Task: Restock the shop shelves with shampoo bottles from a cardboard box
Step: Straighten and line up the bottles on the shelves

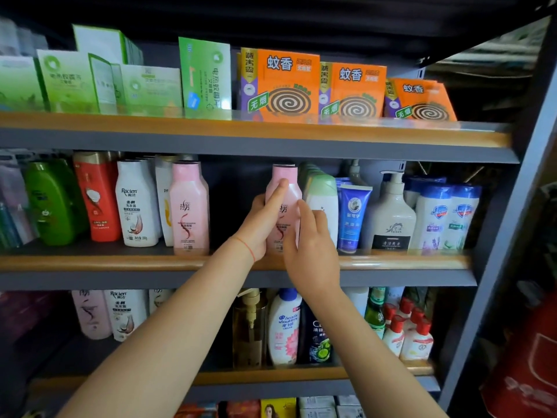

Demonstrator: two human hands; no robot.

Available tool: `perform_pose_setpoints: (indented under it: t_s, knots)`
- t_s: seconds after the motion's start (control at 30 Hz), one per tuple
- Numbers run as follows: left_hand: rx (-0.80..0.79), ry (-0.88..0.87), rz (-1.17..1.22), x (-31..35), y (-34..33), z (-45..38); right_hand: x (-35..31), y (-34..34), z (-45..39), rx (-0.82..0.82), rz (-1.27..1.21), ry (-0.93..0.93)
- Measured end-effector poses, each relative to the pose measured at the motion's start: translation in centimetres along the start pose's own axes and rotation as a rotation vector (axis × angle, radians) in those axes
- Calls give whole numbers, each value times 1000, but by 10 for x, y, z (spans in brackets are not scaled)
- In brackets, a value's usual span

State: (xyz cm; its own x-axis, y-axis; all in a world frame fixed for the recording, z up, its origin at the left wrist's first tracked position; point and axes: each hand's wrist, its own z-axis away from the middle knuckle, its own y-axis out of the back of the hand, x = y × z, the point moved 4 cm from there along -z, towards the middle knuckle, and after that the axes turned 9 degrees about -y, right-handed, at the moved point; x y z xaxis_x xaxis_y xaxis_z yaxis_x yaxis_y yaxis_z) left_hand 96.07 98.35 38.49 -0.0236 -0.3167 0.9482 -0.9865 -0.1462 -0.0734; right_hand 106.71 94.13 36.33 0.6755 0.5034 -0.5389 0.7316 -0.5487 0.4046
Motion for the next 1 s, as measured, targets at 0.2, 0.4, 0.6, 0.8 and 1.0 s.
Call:
perform_pose_setpoints:
  t_s: [0.2,0.4,0.6,0.8,1.0]
  knots:
    - [6,33,-4,1,-1,-1,7,-3,3,-8,-14,-8]
    - [-3,-2,-8,2,1,4,9,-4,5,-5,-112,-20]
    - [288,-597,-228,35,51,65,-26,-8,19,14,-350,130]
    - [614,-529,-303,29,150,57,-74,-62,25,-165,-323,193]
    - [252,-267,-282,1,161,22,-95,-91,18,-273,-312,188]
